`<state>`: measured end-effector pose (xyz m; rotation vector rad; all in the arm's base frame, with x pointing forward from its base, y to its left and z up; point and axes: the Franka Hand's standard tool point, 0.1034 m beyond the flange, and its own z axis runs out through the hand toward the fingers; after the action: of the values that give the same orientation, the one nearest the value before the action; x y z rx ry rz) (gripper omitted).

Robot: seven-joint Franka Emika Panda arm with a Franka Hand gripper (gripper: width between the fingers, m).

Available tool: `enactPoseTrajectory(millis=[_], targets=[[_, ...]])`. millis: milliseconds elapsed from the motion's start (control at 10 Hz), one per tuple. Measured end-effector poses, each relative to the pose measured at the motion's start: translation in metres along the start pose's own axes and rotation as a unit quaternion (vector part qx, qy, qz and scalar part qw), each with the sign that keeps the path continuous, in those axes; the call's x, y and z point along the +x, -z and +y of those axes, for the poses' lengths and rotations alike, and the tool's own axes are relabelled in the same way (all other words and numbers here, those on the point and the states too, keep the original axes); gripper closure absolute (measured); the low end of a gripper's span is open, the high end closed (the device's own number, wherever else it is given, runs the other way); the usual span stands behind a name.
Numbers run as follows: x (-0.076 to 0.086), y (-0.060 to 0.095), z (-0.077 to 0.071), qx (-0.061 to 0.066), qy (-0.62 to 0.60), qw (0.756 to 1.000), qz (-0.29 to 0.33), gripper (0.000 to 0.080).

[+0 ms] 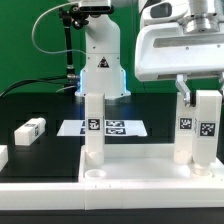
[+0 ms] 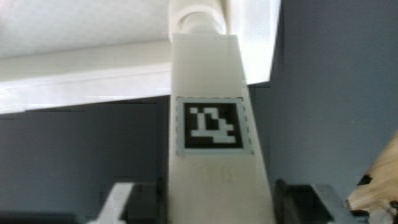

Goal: Assemble desk

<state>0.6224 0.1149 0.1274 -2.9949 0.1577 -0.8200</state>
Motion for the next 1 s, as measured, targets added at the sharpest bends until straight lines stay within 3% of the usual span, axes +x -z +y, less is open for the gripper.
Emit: enactPoseTrajectory(millis=[1000], targets=[[-0.0008,-0.0057,0.0019,0.0,-0.015,1.0,0.014,0.0512]])
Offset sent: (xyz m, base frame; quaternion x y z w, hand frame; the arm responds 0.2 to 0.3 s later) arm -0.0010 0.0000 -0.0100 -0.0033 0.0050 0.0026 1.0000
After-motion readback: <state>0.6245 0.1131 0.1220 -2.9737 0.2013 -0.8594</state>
